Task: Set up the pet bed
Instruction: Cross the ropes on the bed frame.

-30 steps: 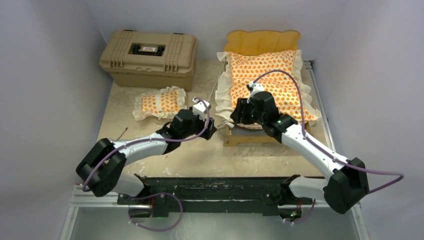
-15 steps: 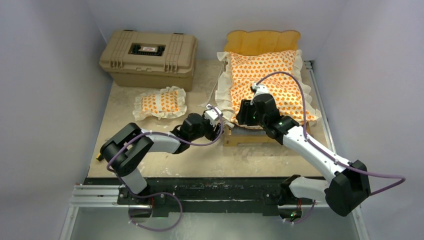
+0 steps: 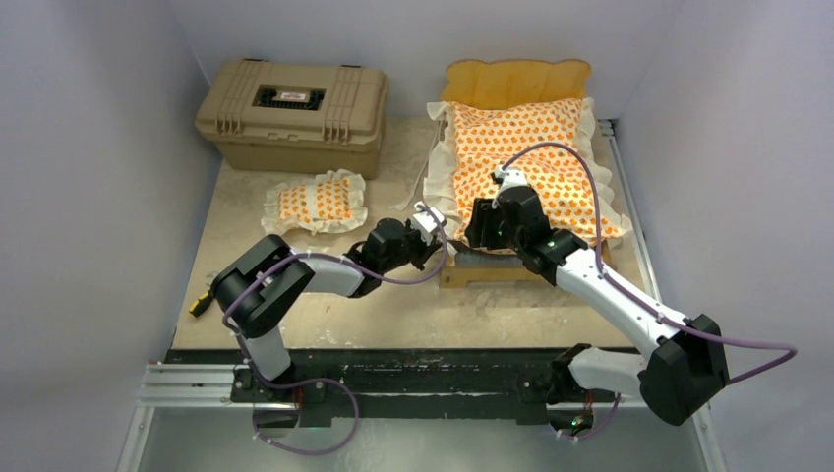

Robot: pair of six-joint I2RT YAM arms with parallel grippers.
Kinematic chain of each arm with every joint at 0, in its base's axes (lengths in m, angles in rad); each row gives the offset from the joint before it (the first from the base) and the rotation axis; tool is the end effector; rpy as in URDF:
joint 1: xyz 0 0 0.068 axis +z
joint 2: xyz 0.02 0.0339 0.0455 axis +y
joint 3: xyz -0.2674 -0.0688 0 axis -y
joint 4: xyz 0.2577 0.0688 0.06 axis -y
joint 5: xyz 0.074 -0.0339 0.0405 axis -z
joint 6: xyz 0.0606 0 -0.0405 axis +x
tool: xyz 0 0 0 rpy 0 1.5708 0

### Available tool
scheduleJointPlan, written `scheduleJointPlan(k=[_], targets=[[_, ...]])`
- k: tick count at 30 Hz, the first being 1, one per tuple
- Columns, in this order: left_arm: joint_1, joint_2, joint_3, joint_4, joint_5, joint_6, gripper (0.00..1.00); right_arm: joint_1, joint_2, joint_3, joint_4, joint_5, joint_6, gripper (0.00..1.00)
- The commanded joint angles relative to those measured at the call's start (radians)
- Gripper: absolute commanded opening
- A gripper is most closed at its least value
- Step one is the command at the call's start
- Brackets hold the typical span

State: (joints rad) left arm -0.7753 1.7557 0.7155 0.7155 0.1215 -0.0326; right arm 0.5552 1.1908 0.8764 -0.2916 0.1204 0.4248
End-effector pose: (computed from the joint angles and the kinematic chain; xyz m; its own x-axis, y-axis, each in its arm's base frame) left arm 0.2652 -0.2701 0.1416 -0.2531 0.2027 -0.9460 0.7690 0.6355 -0.0695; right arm 0.2543 0.1492 0.2628 -0.6221 0.0956 -0.7771 -0.2009 0.9398 0.2764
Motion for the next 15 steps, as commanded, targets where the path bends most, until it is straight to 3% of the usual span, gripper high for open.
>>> scheduleJointPlan(k=[1, 8, 15], targets=[[-0.011, -0.068, 0.065, -0.102, -0.029, 0.028, 0.00, 0.000, -0.026, 0.015, 0.029, -0.013, -0.048, 0.58], [-0.012, -0.216, 0.273, -0.623, -0.080, 0.156, 0.00, -0.001, -0.081, -0.004, 0.072, -0.070, -0.099, 0.58], [-0.012, -0.200, 0.529, -1.058, -0.064, 0.224, 0.00, -0.001, -0.152, -0.082, 0.164, -0.167, -0.183, 0.57]])
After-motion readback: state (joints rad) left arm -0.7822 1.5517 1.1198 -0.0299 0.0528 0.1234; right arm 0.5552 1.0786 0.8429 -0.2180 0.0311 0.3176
